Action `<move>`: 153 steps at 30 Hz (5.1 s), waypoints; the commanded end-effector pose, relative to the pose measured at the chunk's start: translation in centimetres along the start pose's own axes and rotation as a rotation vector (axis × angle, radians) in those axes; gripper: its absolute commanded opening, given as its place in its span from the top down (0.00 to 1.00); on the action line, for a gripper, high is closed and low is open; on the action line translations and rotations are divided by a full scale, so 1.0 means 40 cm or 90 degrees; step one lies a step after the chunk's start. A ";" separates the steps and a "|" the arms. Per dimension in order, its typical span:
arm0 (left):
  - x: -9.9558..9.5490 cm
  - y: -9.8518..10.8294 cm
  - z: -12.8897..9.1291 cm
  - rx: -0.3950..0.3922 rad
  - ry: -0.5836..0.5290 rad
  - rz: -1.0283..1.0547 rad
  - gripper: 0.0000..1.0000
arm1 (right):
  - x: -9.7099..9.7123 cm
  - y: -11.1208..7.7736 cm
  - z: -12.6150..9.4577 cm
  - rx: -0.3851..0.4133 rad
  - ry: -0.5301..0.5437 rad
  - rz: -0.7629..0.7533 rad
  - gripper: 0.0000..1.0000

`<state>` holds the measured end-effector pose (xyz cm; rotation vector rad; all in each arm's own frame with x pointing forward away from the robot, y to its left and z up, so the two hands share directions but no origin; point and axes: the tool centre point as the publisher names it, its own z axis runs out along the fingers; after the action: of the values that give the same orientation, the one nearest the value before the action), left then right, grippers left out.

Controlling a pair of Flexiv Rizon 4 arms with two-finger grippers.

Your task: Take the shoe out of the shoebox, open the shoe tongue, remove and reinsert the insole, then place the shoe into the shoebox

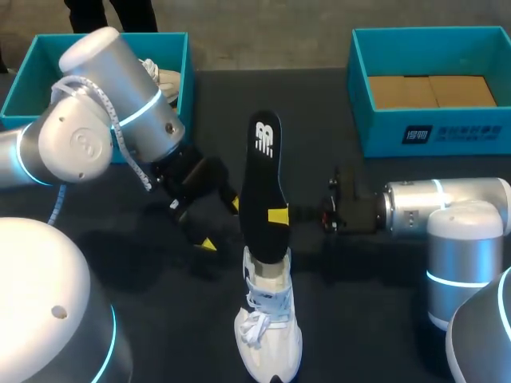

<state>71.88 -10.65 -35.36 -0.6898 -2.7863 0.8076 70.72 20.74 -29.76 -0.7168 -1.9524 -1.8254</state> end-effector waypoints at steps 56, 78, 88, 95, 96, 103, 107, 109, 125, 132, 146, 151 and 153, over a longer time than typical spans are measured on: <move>0.003 -0.012 0.034 -0.051 -0.018 -0.029 0.00 | -0.004 -0.056 0.002 -0.004 -0.039 -0.011 1.00; 0.017 -0.016 0.046 -0.052 -0.014 -0.038 0.00 | 0.009 -0.099 0.005 0.004 -0.037 -0.005 1.00; 0.023 -0.018 0.052 -0.055 -0.014 -0.039 0.00 | 0.016 -0.132 0.008 0.011 -0.030 0.005 1.00; 0.026 -0.019 0.053 -0.056 -0.013 -0.039 0.00 | 0.024 -0.153 0.008 0.013 -0.029 0.014 1.00; 0.027 -0.019 0.054 -0.058 -0.013 -0.039 0.00 | 0.025 -0.157 0.009 0.014 -0.030 0.017 1.00; 0.031 -0.021 0.054 -0.067 -0.018 -0.037 0.00 | 0.029 -0.170 0.009 0.023 -0.025 0.031 1.00; 0.031 -0.021 0.054 -0.067 -0.018 -0.037 0.00 | 0.037 -0.157 0.007 0.025 -0.020 0.032 1.00; 0.031 -0.021 0.054 -0.067 -0.018 -0.037 0.00 | 0.037 -0.157 0.007 0.025 -0.020 0.032 1.00; 0.031 -0.021 0.054 -0.067 -0.018 -0.037 0.00 | 0.032 -0.148 0.007 0.035 -0.027 0.033 1.00; 0.031 -0.021 0.054 -0.067 -0.018 -0.037 0.00 | 0.022 -0.170 -0.003 0.048 -0.033 0.048 1.00; 0.031 -0.021 0.054 -0.067 -0.018 -0.037 0.00 | 0.035 -0.218 -0.011 0.052 -0.013 0.071 1.00; 0.031 -0.021 0.054 -0.067 -0.018 -0.037 0.00 | 0.030 -0.224 -0.001 0.066 -0.007 0.076 1.00; 0.031 -0.021 0.054 -0.067 -0.018 -0.037 0.00 | 0.029 -0.225 0.002 0.067 -0.005 0.077 1.00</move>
<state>69.99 -11.72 -36.70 -0.6158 -2.8738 0.6716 64.73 20.27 -35.60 -0.7964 -1.9468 -1.6496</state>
